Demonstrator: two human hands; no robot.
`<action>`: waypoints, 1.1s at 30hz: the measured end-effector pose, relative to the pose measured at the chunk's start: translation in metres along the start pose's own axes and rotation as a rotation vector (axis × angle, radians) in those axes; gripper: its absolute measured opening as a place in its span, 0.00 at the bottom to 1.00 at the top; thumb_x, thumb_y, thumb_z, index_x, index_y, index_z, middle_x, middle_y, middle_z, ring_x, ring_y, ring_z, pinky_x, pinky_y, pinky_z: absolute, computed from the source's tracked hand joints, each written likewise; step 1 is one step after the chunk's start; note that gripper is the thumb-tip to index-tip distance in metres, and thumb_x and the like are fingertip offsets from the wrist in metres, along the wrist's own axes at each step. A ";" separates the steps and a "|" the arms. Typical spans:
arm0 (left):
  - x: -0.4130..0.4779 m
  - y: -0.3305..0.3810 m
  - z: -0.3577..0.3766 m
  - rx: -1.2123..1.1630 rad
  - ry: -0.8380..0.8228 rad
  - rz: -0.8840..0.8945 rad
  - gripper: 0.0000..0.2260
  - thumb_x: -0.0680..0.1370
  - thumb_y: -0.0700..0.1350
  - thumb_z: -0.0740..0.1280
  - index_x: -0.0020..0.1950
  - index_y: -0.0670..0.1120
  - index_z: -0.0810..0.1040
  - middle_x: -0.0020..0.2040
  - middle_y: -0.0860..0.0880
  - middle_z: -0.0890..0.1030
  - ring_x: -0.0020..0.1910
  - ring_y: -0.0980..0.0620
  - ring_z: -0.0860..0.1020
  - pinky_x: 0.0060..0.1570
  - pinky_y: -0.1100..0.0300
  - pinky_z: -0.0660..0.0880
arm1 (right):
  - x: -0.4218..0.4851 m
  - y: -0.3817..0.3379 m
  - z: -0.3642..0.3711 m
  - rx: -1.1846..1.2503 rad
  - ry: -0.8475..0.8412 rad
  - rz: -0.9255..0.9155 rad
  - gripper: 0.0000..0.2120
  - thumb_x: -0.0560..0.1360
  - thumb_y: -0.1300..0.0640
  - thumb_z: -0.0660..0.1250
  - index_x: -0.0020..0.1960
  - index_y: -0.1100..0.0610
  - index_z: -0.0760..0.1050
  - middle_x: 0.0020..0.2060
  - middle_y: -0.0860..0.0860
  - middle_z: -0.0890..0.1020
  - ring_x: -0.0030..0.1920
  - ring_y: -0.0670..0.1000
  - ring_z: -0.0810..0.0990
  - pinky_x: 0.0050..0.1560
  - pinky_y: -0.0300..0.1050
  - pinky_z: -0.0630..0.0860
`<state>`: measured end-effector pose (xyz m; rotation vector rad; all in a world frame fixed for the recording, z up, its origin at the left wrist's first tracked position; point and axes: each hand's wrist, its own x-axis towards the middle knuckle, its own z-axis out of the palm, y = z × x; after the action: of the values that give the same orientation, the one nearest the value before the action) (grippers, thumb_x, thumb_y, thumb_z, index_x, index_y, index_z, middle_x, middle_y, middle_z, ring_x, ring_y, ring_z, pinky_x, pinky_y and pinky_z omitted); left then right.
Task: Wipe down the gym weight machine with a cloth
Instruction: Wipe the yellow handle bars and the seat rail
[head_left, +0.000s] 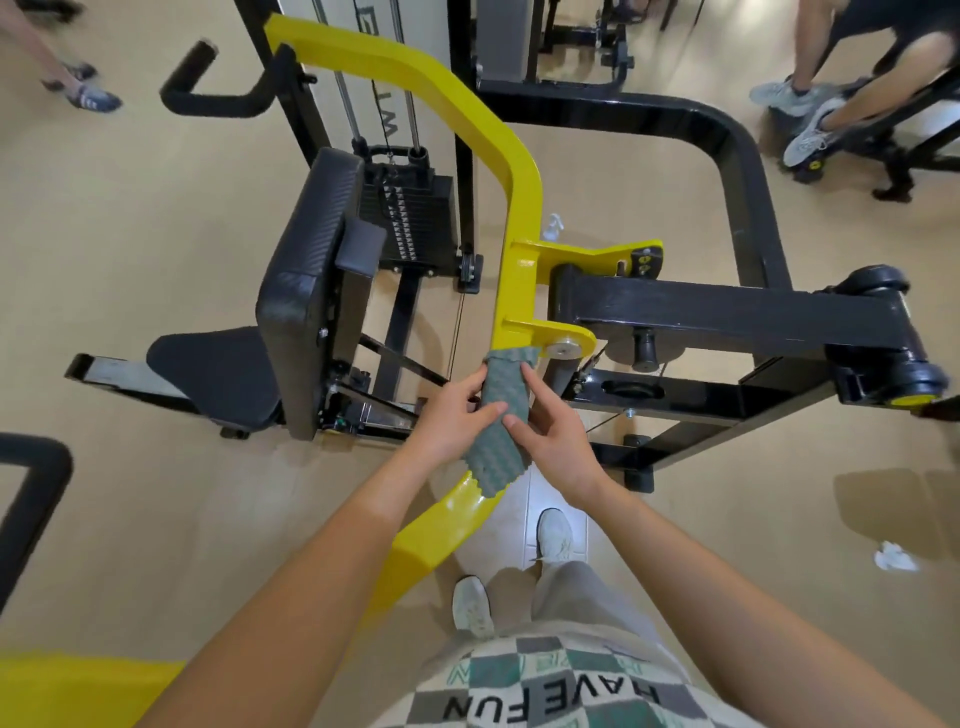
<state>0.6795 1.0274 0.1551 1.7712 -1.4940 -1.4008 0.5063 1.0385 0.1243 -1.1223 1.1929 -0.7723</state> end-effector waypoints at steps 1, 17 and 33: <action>-0.008 -0.005 0.002 -0.012 -0.009 0.004 0.31 0.71 0.58 0.68 0.75 0.61 0.70 0.62 0.56 0.83 0.55 0.53 0.84 0.58 0.45 0.80 | -0.007 0.003 0.003 0.007 0.005 0.002 0.33 0.80 0.61 0.68 0.80 0.48 0.59 0.71 0.46 0.74 0.64 0.45 0.79 0.62 0.49 0.79; -0.110 -0.042 -0.005 0.293 -0.007 0.005 0.24 0.75 0.58 0.69 0.72 0.59 0.75 0.61 0.54 0.83 0.59 0.51 0.80 0.58 0.46 0.78 | -0.090 0.038 0.034 -0.333 0.041 -0.159 0.38 0.72 0.56 0.78 0.77 0.45 0.64 0.73 0.48 0.66 0.68 0.52 0.74 0.57 0.48 0.82; -0.231 -0.088 -0.016 0.687 0.423 -0.230 0.12 0.82 0.50 0.63 0.65 0.54 0.77 0.59 0.52 0.82 0.58 0.46 0.79 0.48 0.54 0.73 | -0.099 0.005 0.090 -1.166 -0.353 -0.881 0.28 0.63 0.49 0.82 0.60 0.58 0.81 0.56 0.51 0.82 0.56 0.56 0.78 0.54 0.53 0.80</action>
<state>0.7558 1.2613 0.1844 2.5136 -1.6724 -0.5347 0.5692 1.1535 0.1496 -2.7252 0.7568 -0.4027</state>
